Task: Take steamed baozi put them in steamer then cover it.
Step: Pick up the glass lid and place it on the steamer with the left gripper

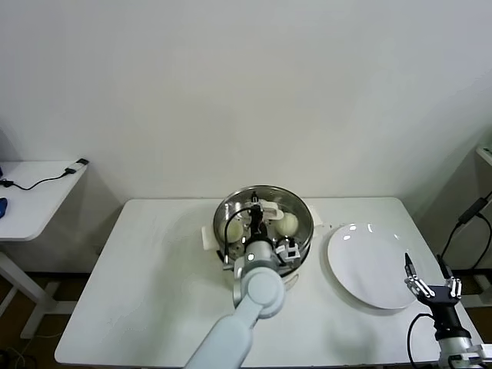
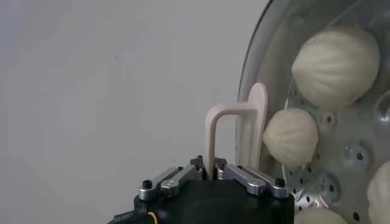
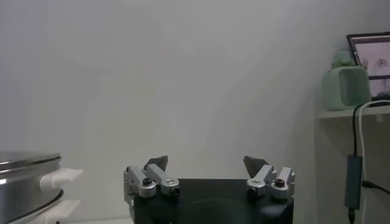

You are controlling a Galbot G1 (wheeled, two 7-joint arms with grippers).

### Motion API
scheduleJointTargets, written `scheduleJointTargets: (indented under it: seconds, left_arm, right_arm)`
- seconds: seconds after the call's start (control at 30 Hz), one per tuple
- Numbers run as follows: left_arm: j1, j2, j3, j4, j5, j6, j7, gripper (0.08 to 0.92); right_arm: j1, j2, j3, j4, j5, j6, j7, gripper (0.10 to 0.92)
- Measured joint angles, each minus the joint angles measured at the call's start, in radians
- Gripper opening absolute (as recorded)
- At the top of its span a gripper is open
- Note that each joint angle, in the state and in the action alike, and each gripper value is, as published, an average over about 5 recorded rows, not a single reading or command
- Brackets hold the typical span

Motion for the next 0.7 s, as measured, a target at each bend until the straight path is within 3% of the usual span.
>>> scheduleJointTargets:
  seconds: [0.7]
  left_arm:
    - [0.016, 0.0, -0.003, 0.009, 0.004, 0.0, -0.031, 0.167]
  right_arm:
    - [0.0, 0.002, -0.003, -0.004, -0.004, 0.005, 0.0, 0.823]
